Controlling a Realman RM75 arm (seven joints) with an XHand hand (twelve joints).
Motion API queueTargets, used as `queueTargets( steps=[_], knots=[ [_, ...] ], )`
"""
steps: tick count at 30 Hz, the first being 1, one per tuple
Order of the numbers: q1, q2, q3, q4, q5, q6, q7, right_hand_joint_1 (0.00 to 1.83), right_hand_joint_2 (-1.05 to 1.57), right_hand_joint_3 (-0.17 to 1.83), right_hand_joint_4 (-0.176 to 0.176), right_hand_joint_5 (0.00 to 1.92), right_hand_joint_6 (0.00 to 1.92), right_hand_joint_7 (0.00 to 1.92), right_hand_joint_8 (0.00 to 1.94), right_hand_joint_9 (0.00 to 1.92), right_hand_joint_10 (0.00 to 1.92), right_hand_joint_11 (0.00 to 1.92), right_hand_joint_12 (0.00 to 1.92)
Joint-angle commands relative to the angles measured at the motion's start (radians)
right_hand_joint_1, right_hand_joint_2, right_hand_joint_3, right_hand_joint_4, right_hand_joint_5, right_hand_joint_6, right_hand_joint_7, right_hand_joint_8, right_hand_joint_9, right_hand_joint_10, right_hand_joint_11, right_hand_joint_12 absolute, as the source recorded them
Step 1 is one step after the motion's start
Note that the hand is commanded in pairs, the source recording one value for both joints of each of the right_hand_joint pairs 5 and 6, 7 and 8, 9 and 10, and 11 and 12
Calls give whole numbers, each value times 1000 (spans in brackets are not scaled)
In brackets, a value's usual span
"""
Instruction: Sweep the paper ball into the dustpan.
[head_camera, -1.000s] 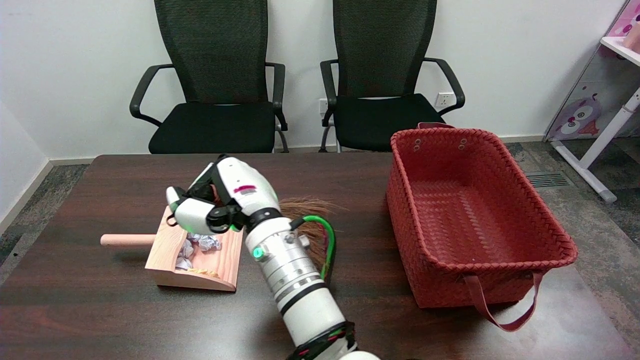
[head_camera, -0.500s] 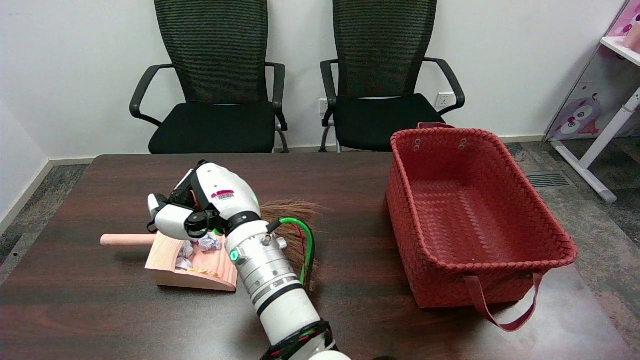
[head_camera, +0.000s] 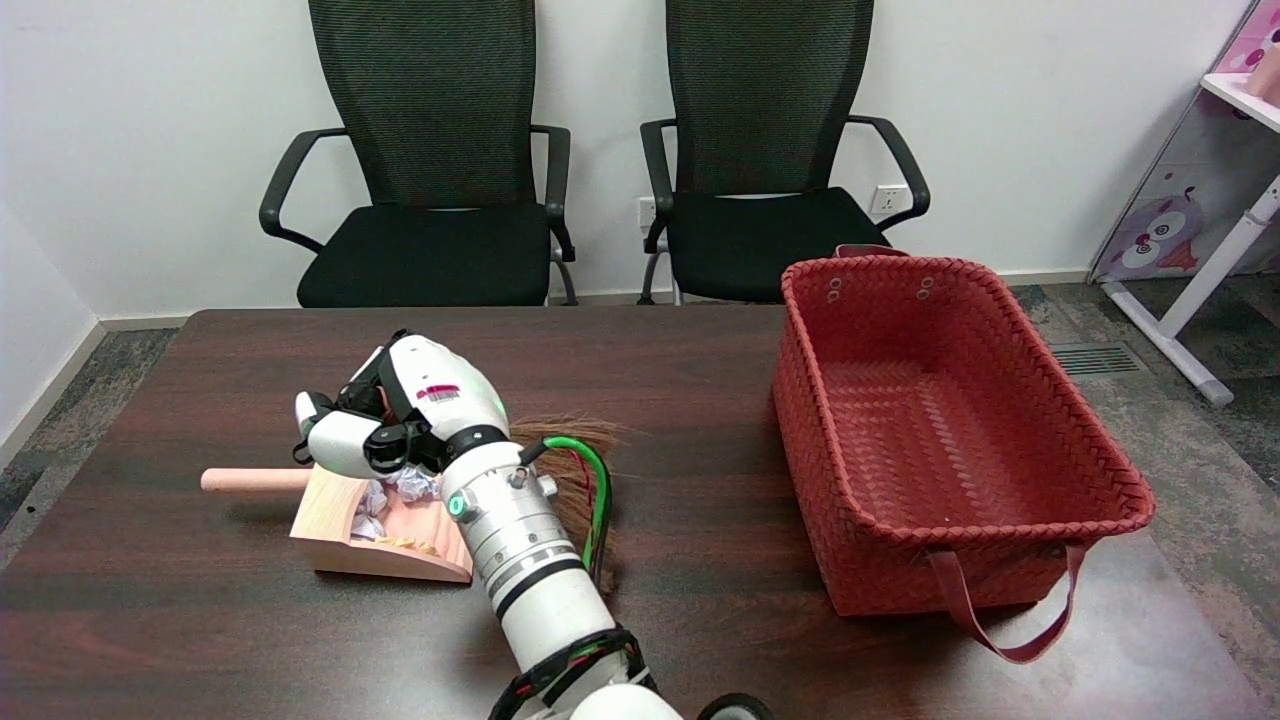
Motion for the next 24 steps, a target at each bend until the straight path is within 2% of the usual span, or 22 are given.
queueTargets(
  steps=[1, 12, 17, 23, 24],
  knots=[
    [60, -9, 14, 132, -16, 53, 146, 916, 1571, 1674, -2, 1920, 1920, 1920, 1920, 1920, 1920, 1920, 1920],
    [126, -7, -10, 168, -18, 92, 326, 916, 1527, 1566, -2, 1920, 1920, 1920, 1920, 1920, 1920, 1920, 1920],
    [138, -3, -26, 212, -18, 104, 461, 916, 1526, 1516, -2, 1920, 1920, 1920, 1920, 1920, 1920, 1920, 1920],
    [151, -2, -24, 215, -19, 104, 692, 914, 1571, 1175, -1, 1920, 1920, 1920, 1920, 1920, 1920, 1920, 1920],
    [156, 3, -25, 210, -19, 104, 727, 914, 1571, 1173, -1, 1920, 1920, 1920, 1920, 1920, 1920, 1920, 1920]
  ],
)
